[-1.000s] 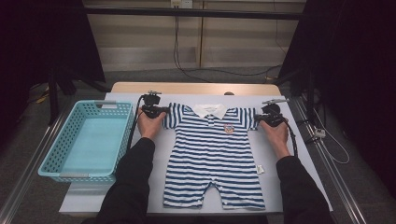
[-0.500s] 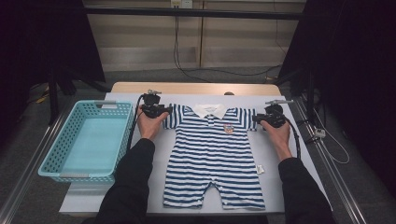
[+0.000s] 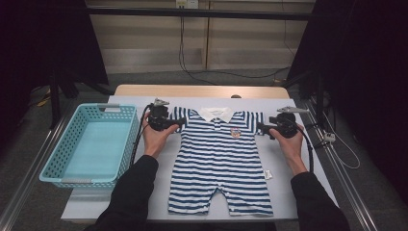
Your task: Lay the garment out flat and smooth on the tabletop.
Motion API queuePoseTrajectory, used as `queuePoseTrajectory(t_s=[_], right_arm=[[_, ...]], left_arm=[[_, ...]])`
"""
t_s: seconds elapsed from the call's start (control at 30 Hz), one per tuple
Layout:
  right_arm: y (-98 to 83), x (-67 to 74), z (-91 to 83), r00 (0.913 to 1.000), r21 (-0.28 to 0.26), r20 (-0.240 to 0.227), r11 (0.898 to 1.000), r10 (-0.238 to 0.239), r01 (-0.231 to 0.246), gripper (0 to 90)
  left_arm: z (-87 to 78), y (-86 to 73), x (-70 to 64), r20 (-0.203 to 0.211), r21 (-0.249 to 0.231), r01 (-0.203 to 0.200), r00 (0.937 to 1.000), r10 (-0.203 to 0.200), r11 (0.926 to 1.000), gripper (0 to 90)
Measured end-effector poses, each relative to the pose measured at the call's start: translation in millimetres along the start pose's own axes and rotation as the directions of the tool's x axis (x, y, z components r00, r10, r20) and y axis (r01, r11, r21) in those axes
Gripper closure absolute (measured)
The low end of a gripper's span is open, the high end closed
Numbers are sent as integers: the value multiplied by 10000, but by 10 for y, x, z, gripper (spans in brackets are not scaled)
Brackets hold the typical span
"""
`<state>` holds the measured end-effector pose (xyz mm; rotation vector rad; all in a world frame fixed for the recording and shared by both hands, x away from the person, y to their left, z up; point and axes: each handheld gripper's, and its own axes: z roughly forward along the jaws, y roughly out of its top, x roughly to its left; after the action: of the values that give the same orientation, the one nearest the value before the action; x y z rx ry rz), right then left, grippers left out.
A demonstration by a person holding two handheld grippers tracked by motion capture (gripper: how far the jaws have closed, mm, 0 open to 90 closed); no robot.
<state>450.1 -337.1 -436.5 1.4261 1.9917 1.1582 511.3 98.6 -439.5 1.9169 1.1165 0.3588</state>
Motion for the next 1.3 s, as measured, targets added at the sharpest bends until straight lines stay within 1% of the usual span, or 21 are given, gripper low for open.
queuePoseTrajectory(t_s=[0.03,0.1,0.13,0.17,0.2,0.27,0.4,0.43,0.5,0.57,0.63,0.73,0.83,0.87,0.9,0.93,1.03,1.1,1.2,1.23,1.3], right_arm=[[-8,7,-13,9999,53,79,9999,-104,103,308],[-17,12,-18,9998,164,188,9998,-103,100,312],[-22,7,-15,9997,194,175,9997,-149,145,313],[-26,5,-8,9998,205,162,9997,-135,132,314],[-33,3,2,9998,208,154,9997,-126,122,314],[-45,9,30,9997,341,96,9992,-221,218,315],[-62,25,75,9995,462,14,9984,-313,312,316],[-65,29,79,9995,495,-19,9983,-300,300,316],[-67,45,83,9995,502,-48,9982,-321,323,315],[-66,61,74,9993,517,-70,9979,-378,381,313],[-66,79,59,9988,542,-116,9973,-483,488,312],[-64,111,43,9983,501,-203,9972,-539,548,313],[-57,142,37,9981,486,-247,9972,-562,574,310],[-56,150,35,9981,451,-267,9974,-556,568,307],[-58,155,32,9979,402,-295,9975,-577,589,307],[-62,160,26,9974,402,-339,9971,-638,651,304],[-74,187,-2,9970,274,-476,9977,-613,626,294],[-82,207,-43,9968,216,-463,9975,-656,667,280],[-92,237,-134,9964,-87,-504,9977,-681,678,260],[-97,249,-172,9967,-220,-501,9978,-640,630,247],[-109,273,-253,9967,-405,-567,9977,-573,550,220]], left_arm=[[-3,5,41,-217,308,-462,9987,469,9985,198],[35,-2,103,-376,482,-354,9986,372,9982,318],[83,-9,120,-604,222,208,9980,-195,9995,349],[125,-20,169,-720,219,468,9964,-451,9987,391],[161,-25,217,-778,444,665,9950,-630,9968,451],[218,-34,294,-893,469,921,9921,-876,9946,497],[235,-29,387,-655,695,1133,9919,-1088,9911,643],[227,-21,385,-628,853,1052,9930,-1000,9908,657],[213,-24,365,-538,1075,633,9969,-577,9922,745],[195,-30,336,-418,1217,420,9984,-372,9917,833],[158,-12,302,-621,1347,197,9980,-114,9907,878],[112,27,287,-927,1098,229,9956,-127,9937,882],[115,25,295,-1001,1152,254,9949,-138,9930,876],[133,12,290,-1112,1171,347,9936,-216,9925,859],[151,-2,299,-1254,1197,423,9917,-271,9919,794],[158,-18,308,-988,1137,467,9945,-355,9924,733],[156,-36,298,-613,902,415,9975,-361,9951,638],[135,-30,260,-615,561,456,9972,-422,9974,539],[84,-33,201,-344,195,617,9975,-610,9979,436],[69,-36,183,-285,217,476,9985,-469,9986,382],[50,-59,129,-103,47,456,9989,-455,9989,307]])
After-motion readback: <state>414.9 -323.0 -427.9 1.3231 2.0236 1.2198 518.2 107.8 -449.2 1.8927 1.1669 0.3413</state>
